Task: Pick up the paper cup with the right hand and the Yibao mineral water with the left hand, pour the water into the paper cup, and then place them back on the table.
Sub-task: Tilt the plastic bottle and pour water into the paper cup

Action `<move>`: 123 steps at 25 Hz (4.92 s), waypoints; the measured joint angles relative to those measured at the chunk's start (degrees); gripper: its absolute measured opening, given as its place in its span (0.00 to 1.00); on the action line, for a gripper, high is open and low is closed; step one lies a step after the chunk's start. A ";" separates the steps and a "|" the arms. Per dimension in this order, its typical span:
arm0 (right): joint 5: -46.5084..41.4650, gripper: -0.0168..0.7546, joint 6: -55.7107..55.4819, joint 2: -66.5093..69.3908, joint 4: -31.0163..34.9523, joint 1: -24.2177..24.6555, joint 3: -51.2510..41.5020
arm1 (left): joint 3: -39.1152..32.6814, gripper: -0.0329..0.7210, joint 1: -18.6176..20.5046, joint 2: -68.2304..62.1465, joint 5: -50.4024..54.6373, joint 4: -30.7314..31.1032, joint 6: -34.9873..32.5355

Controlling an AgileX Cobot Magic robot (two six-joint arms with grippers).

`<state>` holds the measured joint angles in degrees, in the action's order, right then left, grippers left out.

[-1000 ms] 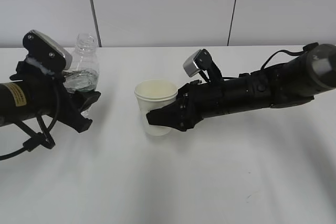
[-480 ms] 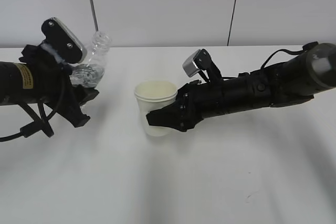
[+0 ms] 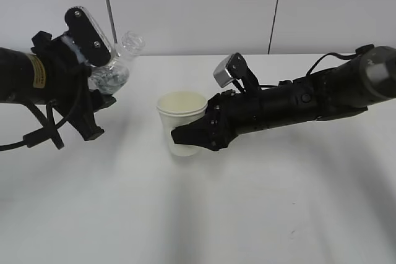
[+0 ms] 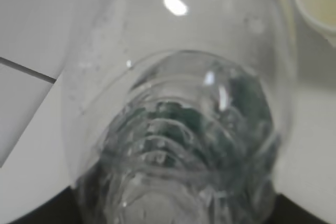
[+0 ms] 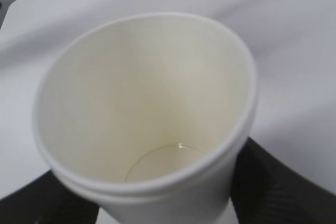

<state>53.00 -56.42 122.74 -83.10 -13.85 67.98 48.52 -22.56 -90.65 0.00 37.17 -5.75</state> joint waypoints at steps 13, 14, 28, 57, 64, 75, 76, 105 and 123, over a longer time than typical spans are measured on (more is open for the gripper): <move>0.00 0.70 1.86 0.00 -0.95 -0.03 1.76 | 3.97 0.50 -3.83 0.00 9.52 6.70 0.00; 0.00 0.70 1.95 0.00 -1.05 -0.13 2.03 | 4.12 0.50 -4.06 0.00 9.77 7.26 0.00; 0.00 0.70 1.98 0.00 -2.80 -3.65 2.52 | 4.30 0.50 -6.11 0.00 17.58 13.98 -0.02; -0.55 0.70 1.88 0.00 -3.26 -3.75 2.65 | 4.30 0.50 -8.34 0.00 25.05 28.98 -0.20; -0.67 0.70 1.88 0.00 -3.26 -3.75 2.65 | 4.30 0.50 -8.34 0.00 26.22 31.79 -0.20; -0.89 0.70 1.78 0.00 -3.48 -3.75 2.65 | 4.30 0.50 -8.34 0.00 26.34 34.00 -0.20; -0.89 0.70 1.78 0.00 -3.58 -3.75 2.65 | 4.30 0.50 -8.34 0.00 26.40 34.14 -0.20; -0.89 0.70 1.78 0.00 -3.78 -3.75 2.88 | 4.30 0.49 -9.92 -0.06 29.13 38.43 -0.20; -1.12 0.70 1.78 0.00 -3.97 -3.75 2.88 | 4.30 0.49 -9.92 -0.06 29.54 39.37 -0.20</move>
<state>51.88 -54.65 122.74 -87.07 -17.60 70.86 52.82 -32.48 -90.71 29.54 76.54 -5.95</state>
